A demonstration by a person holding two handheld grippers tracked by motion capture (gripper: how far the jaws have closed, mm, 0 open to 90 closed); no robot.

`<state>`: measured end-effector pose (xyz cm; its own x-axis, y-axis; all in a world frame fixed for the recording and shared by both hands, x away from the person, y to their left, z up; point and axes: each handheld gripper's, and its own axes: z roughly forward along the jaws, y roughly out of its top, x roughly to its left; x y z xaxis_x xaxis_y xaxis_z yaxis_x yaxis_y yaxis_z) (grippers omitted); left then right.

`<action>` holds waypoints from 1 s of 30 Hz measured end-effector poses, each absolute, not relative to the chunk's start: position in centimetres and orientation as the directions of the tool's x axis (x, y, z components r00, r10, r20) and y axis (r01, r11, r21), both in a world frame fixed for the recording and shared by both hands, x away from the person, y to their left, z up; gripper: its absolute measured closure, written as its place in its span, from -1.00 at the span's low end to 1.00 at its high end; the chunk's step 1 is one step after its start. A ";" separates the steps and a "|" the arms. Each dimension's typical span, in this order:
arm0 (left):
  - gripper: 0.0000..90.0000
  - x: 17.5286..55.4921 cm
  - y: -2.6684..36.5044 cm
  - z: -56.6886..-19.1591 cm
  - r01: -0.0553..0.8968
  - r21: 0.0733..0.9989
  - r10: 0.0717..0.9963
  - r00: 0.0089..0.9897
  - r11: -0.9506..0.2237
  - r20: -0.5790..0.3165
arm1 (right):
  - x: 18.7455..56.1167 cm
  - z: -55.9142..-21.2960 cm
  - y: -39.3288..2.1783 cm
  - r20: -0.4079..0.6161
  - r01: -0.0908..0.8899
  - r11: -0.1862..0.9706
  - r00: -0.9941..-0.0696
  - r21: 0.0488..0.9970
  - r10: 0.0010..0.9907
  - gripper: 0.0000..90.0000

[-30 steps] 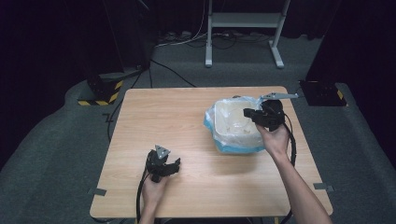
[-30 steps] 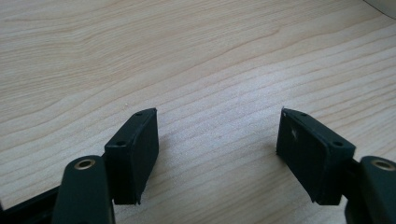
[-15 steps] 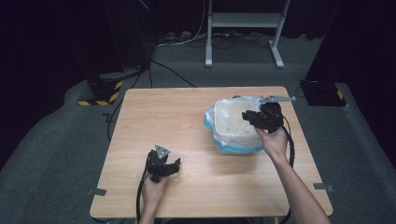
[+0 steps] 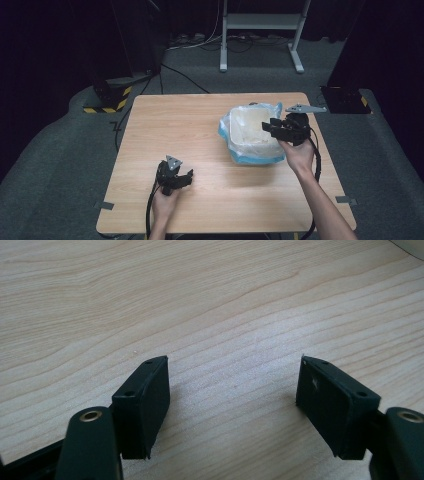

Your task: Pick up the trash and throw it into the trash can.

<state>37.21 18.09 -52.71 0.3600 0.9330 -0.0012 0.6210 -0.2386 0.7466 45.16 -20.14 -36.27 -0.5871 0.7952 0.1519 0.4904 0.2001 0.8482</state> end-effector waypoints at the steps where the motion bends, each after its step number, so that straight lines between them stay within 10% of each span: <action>1: -0.35 37.2 18.1 -52.7 0.621 0.747 0.933 0.360 -0.238 -0.001 | 45.0 -36.2 -20.2 0.147 0.484 0.202 -0.590 0.851 0.794 0.25; 30: -0.35 37.2 18.1 -52.7 0.621 0.747 0.933 0.359 -0.238 -0.002 | 39.8 -35.9 -25.6 0.137 0.430 0.149 -0.566 0.890 0.813 0.18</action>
